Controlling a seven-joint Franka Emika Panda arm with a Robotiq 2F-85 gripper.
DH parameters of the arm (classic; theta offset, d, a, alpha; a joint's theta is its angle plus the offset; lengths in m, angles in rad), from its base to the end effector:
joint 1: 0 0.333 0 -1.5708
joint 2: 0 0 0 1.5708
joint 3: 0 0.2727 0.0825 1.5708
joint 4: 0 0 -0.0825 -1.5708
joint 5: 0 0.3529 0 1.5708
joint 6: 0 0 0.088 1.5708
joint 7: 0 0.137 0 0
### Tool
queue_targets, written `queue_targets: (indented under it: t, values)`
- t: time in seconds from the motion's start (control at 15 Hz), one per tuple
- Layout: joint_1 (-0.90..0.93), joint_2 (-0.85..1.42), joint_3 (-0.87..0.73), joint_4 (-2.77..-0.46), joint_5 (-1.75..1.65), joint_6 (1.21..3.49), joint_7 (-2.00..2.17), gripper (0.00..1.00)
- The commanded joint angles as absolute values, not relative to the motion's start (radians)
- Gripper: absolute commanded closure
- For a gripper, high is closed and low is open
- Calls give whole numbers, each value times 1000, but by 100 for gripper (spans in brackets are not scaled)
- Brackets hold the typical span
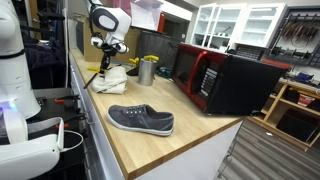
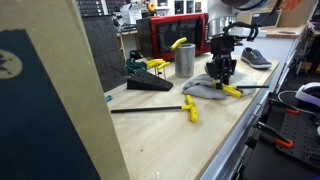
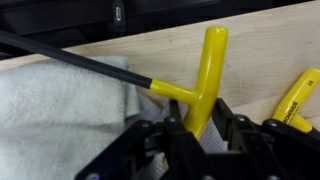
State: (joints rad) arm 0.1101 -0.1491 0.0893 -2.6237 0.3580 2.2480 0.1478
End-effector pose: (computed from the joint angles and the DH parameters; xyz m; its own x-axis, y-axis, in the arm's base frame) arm 0.3709 0.0917 0.2370 0.9454 -0.1759 -0.2742 -0.2266 -0.9598 -0.1656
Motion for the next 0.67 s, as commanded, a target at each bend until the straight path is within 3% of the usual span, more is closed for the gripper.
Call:
queue_targets:
  t: [0.0,0.07,0.33,0.6]
  values:
    - [117,-98,111,-2579,344,2248,216,33]
    - [118,-93,117,-2579,333,2260,231,32]
    - [118,-121,131,-2597,291,2270,284,4]
    - [136,-146,142,-2600,317,2236,273,0]
